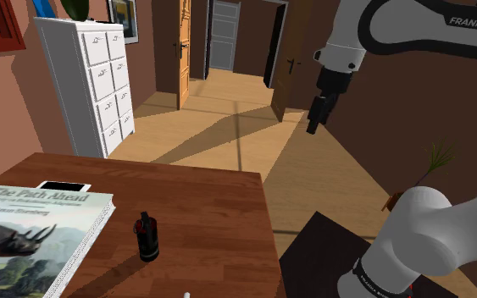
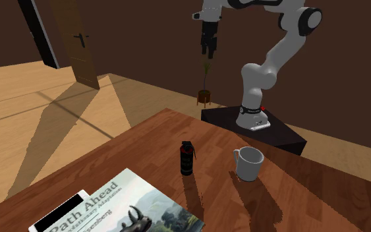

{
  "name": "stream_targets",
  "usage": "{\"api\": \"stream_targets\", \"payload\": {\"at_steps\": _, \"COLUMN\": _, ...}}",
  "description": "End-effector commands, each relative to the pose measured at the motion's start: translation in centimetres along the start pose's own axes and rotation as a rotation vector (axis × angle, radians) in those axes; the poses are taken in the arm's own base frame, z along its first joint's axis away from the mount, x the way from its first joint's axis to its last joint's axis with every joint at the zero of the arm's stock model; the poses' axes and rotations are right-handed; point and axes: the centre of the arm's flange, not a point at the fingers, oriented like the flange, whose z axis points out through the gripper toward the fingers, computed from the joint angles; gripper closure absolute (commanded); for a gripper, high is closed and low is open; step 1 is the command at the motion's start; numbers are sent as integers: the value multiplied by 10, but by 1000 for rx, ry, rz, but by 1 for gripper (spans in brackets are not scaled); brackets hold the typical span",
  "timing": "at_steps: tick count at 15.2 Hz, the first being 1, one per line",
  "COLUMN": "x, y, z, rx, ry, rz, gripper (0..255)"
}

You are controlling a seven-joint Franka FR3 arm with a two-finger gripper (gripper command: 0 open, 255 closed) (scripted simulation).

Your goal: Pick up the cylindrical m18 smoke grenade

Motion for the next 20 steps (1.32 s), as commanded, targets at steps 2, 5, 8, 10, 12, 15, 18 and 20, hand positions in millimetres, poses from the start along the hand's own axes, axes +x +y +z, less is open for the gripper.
{"api": "stream_targets", "payload": {"at_steps": 2, "x": 5, "y": -11, "z": 5, "rx": 1, "ry": -1, "rz": 1, "gripper": 0}}
{"api": "stream_targets", "payload": {"at_steps": 5, "x": 22, "y": -43, "z": 20, "rx": 5, "ry": -2, "rz": 5, "gripper": 0}}
{"api": "stream_targets", "payload": {"at_steps": 8, "x": 38, "y": -76, "z": 34, "rx": 9, "ry": -4, "rz": 8, "gripper": 0}}
{"api": "stream_targets", "payload": {"at_steps": 10, "x": 50, "y": -97, "z": 44, "rx": 12, "ry": -5, "rz": 10, "gripper": 0}}
{"api": "stream_targets", "payload": {"at_steps": 12, "x": 61, "y": -119, "z": 54, "rx": 14, "ry": -6, "rz": 12, "gripper": 0}}
{"api": "stream_targets", "payload": {"at_steps": 15, "x": 77, "y": -151, "z": 68, "rx": 18, "ry": -8, "rz": 16, "gripper": 0}}
{"api": "stream_targets", "payload": {"at_steps": 18, "x": 94, "y": -184, "z": 82, "rx": 22, "ry": -10, "rz": 19, "gripper": 0}}
{"api": "stream_targets", "payload": {"at_steps": 20, "x": 106, "y": -205, "z": 92, "rx": 25, "ry": -11, "rz": 22, "gripper": 0}}
